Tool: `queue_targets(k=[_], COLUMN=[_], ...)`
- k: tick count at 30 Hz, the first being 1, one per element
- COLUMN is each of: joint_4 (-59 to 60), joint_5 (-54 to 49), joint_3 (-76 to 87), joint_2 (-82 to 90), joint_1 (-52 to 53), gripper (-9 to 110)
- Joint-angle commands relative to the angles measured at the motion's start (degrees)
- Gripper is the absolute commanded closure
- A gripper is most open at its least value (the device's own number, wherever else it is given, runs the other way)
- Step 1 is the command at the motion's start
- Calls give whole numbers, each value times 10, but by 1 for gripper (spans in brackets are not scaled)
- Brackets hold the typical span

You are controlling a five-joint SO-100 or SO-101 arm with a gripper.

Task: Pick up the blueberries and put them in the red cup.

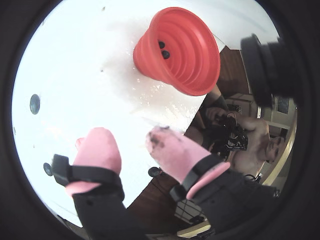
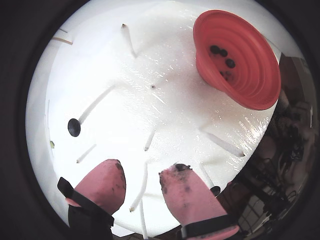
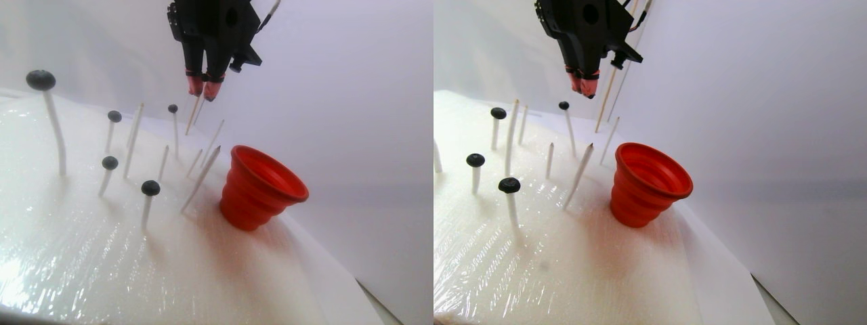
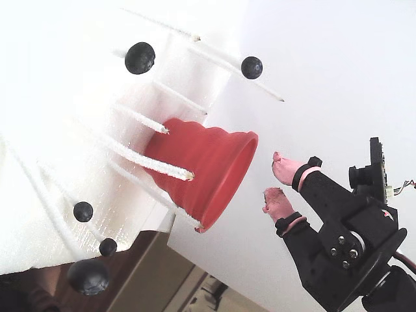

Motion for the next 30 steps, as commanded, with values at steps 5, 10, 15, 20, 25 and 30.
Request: queue_targets(k=[5,10,15,20,25,30], joint_4=[2,2,-4,-15,-34,-48], joint_5=[4,-9,-29,-49,-72,-90], joint_3=[-32,-37,-45,-53,-54,-54], joint_2=[54,46,32,18,2,-11], joint_1=[-14,-29,-38,-44,-51,-53], gripper=[89,89,89,89,89,89])
